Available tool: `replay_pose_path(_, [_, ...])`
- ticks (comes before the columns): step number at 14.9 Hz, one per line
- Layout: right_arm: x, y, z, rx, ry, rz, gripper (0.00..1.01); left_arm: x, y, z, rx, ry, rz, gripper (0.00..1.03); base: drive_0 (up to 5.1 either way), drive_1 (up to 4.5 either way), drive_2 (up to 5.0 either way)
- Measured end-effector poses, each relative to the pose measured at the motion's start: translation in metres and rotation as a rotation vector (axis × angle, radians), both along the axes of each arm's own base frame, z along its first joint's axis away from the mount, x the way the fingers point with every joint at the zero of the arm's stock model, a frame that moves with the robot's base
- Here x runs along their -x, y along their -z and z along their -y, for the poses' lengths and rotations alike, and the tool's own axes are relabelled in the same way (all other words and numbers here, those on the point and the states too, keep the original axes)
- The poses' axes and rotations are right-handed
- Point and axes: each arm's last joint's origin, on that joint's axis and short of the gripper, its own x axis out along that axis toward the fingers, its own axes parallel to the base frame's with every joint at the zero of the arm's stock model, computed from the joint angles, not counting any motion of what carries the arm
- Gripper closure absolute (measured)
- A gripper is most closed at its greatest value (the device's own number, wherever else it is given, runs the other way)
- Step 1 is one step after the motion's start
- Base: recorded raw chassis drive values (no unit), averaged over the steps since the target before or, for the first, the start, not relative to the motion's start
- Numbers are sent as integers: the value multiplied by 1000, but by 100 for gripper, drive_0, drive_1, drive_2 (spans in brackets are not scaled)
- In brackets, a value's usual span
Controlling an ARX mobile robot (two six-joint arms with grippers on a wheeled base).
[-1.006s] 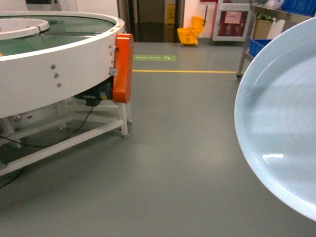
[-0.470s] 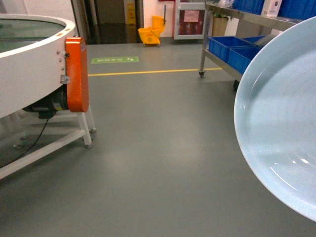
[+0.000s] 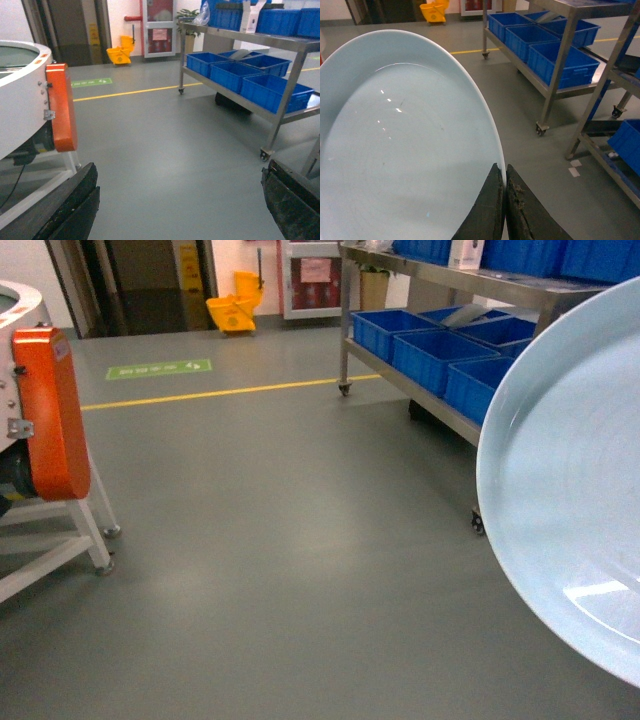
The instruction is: Place blue tray on left shelf second layer neatly
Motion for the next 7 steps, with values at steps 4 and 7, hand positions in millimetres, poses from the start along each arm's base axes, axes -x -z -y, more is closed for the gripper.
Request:
replay_pose_path(4, [0, 0, 0, 0, -1, 4, 99, 0, 0, 0, 0, -1, 2, 5, -165, -165, -165])
replay_pose_path(7, [0, 0, 0, 0, -1, 3, 99, 0, 0, 0, 0, -2, 3, 5, 250, -423, -423])
